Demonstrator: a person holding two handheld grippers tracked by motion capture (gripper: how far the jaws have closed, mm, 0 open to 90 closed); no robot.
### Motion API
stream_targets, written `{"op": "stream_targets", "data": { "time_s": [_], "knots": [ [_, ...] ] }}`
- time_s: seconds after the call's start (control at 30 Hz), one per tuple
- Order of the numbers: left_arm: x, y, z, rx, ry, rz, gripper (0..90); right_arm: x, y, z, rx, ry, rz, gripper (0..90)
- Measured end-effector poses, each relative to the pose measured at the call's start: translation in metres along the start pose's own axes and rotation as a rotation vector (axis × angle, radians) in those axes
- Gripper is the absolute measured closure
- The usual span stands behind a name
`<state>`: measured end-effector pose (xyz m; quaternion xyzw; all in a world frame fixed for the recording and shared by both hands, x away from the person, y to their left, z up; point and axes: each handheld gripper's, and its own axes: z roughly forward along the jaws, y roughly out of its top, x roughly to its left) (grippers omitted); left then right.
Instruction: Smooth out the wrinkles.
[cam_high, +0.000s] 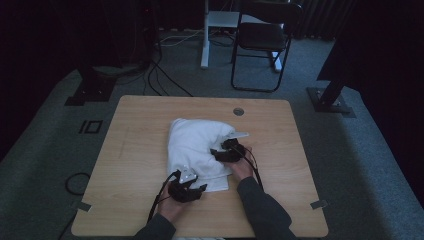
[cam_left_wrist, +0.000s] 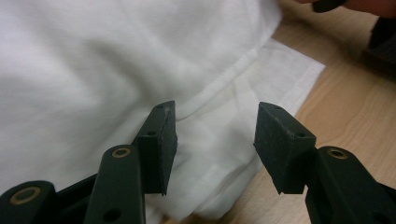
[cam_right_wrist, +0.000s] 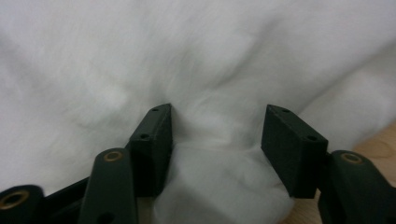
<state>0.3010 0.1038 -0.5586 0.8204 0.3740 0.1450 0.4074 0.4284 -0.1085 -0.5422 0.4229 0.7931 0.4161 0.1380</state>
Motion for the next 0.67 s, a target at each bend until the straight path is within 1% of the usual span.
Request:
{"op": "stream_targets", "data": {
  "time_s": [0.03, 0.07, 0.1, 0.13, 0.17, 0.2, 0.23, 0.27, 0.3, 0.37, 0.4, 0.43, 0.47, 0.5, 0.53, 0.57, 0.6, 0.63, 0.67],
  "knots": [
    [0.002, 0.001, -0.010, -0.025, 0.014, 0.010, 48.9, 0.000, 0.001, -0.013, -0.041, -0.014, 0.013, 39.0],
    [0.002, 0.001, -0.010, -0.025, 0.014, 0.010, 48.9, 0.000, 0.001, -0.013, -0.041, -0.014, 0.013, 39.0],
    [0.003, 0.002, -0.015, -0.040, 0.022, 0.012, 48.9, 0.000, 0.000, -0.031, -0.087, -0.022, 0.014, 38.3],
    [0.003, 0.004, -0.021, -0.058, 0.036, 0.014, 48.9, 0.000, 0.000, -0.031, -0.087, -0.022, 0.014, 38.3],
    [0.005, 0.005, -0.028, -0.076, 0.045, 0.017, 48.8, -0.001, -0.002, -0.050, -0.114, -0.023, 0.005, 38.1],
    [0.007, 0.006, -0.034, -0.091, 0.051, 0.017, 48.8, -0.001, -0.002, -0.050, -0.114, -0.023, 0.005, 38.1],
    [0.010, 0.008, -0.041, -0.105, 0.058, 0.013, 48.6, -0.002, -0.005, -0.060, -0.128, -0.025, -0.004, 38.2],
    [0.013, 0.009, -0.047, -0.117, 0.064, 0.004, 47.9, -0.006, -0.013, -0.079, -0.148, -0.033, -0.011, 38.2],
    [0.020, 0.011, -0.058, -0.142, 0.079, -0.020, 47.6, -0.009, -0.019, -0.087, -0.155, -0.042, -0.007, 38.2],
    [0.028, 0.012, -0.066, -0.160, 0.104, -0.037, 47.5, -0.016, -0.031, -0.100, -0.161, -0.058, 0.007, 38.2],
    [0.028, 0.012, -0.066, -0.160, 0.104, -0.037, 47.5, -0.016, -0.031, -0.100, -0.161, -0.058, 0.007, 38.2],
    [0.037, 0.011, -0.072, -0.168, 0.130, -0.056, 47.5, -0.023, -0.044, -0.108, -0.154, -0.076, 0.020, 38.2],
    [0.037, 0.011, -0.072, -0.168, 0.130, -0.056, 47.5, -0.023, -0.044, -0.108, -0.154, -0.076, 0.020, 38.2],
    [0.041, 0.010, -0.074, -0.171, 0.139, -0.066, 47.5, -0.031, -0.053, -0.113, -0.132, -0.095, 0.020, 38.1],
    [0.046, 0.009, -0.076, -0.170, 0.151, -0.077, 47.5, -0.035, -0.058, -0.115, -0.128, -0.101, 0.031, 38.1],
    [0.054, 0.006, -0.081, -0.171, 0.165, -0.098, 47.5, -0.040, -0.062, -0.117, -0.125, -0.103, 0.048, 38.1],
    [0.054, 0.006, -0.081, -0.171, 0.165, -0.098, 47.5, -0.040, -0.062, -0.117, -0.125, -0.103, 0.048, 38.1],
    [0.060, 0.005, -0.085, -0.178, 0.176, -0.116, 47.5, -0.048, -0.068, -0.122, -0.123, -0.115, 0.071, 38.1],
    [0.060, 0.005, -0.085, -0.178, 0.176, -0.116, 47.5, -0.051, -0.069, -0.124, -0.121, -0.122, 0.083, 37.8]
  ]
}}
